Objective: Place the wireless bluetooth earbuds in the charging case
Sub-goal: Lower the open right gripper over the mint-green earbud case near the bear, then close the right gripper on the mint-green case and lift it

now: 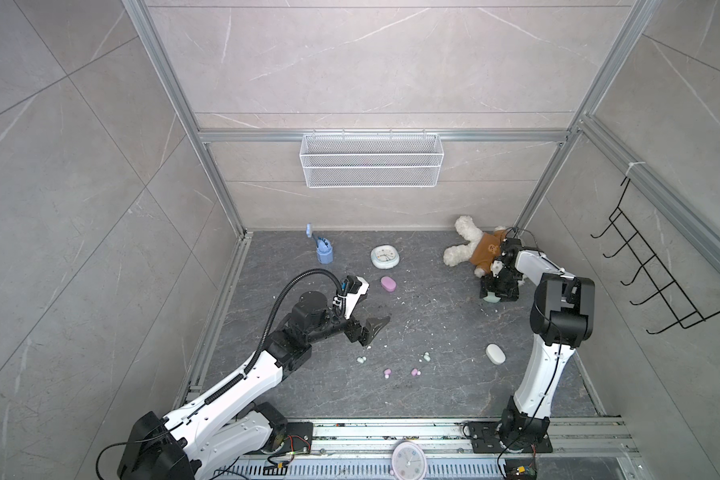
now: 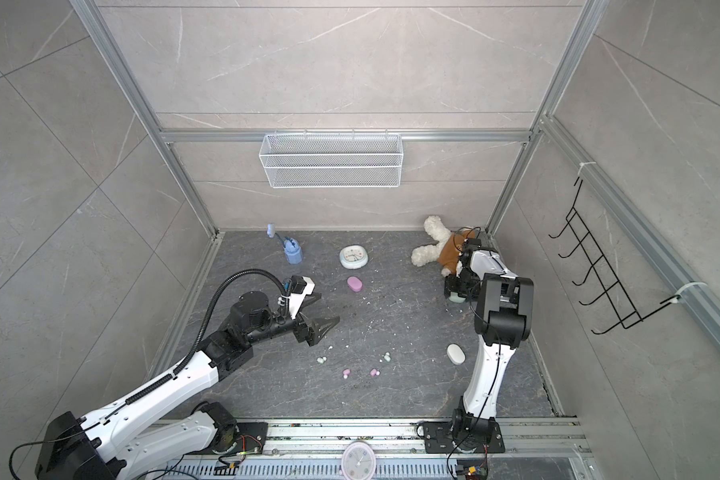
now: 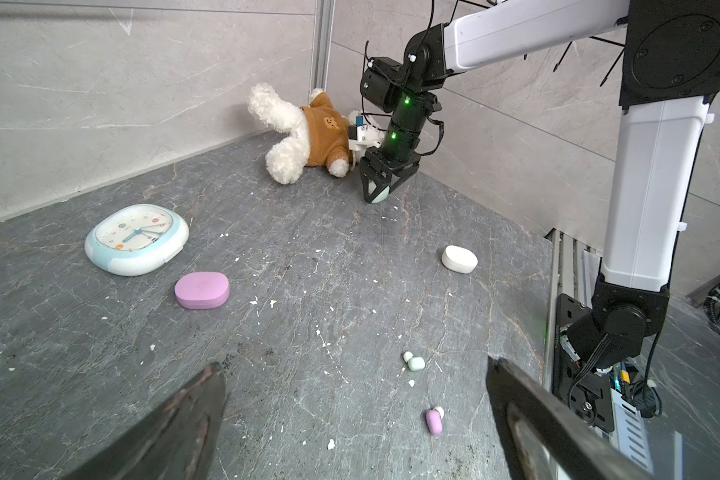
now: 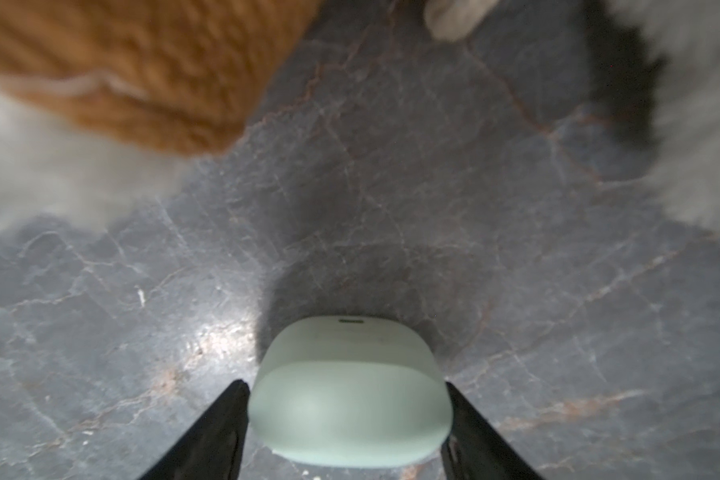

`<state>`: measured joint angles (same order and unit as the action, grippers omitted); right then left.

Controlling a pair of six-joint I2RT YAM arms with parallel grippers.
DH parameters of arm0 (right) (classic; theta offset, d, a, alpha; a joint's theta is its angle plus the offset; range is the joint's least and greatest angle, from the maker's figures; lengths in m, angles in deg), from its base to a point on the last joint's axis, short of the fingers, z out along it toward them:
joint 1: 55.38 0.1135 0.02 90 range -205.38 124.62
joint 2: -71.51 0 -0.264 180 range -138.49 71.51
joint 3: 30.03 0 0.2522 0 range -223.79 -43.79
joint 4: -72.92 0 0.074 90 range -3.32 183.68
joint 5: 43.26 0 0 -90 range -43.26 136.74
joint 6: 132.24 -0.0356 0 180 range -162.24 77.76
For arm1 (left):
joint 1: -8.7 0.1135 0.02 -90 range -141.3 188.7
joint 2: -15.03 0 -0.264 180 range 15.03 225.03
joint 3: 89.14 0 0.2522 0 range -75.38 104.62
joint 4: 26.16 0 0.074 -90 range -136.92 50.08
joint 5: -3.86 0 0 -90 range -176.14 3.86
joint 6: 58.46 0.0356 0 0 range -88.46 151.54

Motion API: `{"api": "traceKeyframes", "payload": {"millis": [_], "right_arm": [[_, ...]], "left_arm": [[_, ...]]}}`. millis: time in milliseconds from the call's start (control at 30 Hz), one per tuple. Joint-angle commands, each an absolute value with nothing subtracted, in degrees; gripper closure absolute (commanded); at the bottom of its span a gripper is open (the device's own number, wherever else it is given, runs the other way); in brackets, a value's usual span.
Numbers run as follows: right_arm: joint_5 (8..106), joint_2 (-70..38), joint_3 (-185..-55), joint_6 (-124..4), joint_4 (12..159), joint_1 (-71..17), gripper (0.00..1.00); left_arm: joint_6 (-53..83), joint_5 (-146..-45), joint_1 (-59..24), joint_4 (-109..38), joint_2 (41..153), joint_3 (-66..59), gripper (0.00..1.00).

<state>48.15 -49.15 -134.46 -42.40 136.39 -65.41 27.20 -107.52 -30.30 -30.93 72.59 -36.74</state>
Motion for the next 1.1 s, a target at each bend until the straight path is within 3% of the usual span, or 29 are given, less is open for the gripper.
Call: {"api": "traceKeyframes", "payload": {"millis": [0,300,700,1067], "right_arm": [[47.18,-49.68,-136.14,-42.06,138.1,-65.23,0.32],[48.05,-48.23,-135.95,-43.17,138.87,-64.03,0.42],[53.91,-39.58,-128.35,-46.92,138.15,-62.63,0.46],[60.55,-25.32,-119.32,-54.55,137.55,-49.56,0.46]], "left_arm": [[28.28,-108.03,-30.29,-29.71,72.16,-36.62,0.0],[28.81,-108.14,-30.3,-30.41,72.64,-36.09,0.0],[30.55,-110.33,-30.38,-33.21,73.55,-34.44,0.0],[36.51,-112.05,-32.14,-39.89,76.09,-31.87,0.0]]}}
